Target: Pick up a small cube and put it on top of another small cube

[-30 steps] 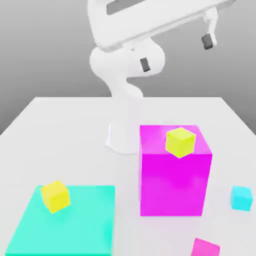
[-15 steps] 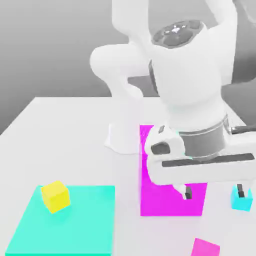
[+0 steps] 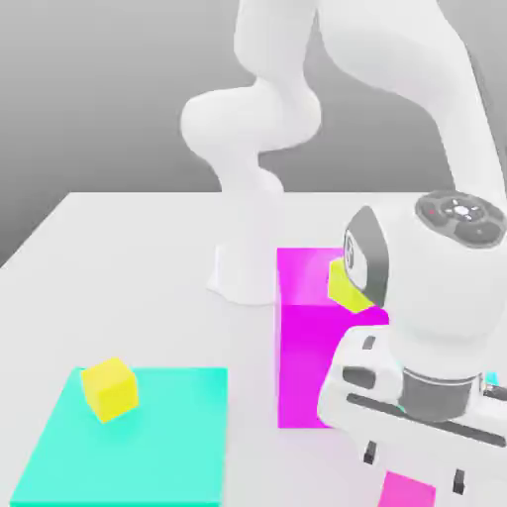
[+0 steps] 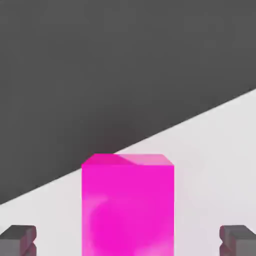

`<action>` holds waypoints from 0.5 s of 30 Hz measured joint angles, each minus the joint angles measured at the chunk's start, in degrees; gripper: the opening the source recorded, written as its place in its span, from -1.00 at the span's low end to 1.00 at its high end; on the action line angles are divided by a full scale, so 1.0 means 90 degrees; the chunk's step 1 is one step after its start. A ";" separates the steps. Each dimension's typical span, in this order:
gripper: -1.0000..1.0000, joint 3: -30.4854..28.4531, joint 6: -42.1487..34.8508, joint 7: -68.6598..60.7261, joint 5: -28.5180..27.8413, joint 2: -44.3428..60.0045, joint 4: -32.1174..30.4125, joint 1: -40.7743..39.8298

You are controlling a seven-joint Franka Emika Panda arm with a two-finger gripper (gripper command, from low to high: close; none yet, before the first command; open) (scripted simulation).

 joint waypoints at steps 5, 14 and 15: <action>-1.00 0.0115 0.0292 -0.0071 0.0111 0.0368 0.0077 -0.0089; -1.00 -0.0033 -0.0433 -0.0066 -0.0239 -0.0402 -0.0054 0.0098; -1.00 0.0068 -0.0488 -0.0278 -0.0273 -0.0312 0.0002 0.0099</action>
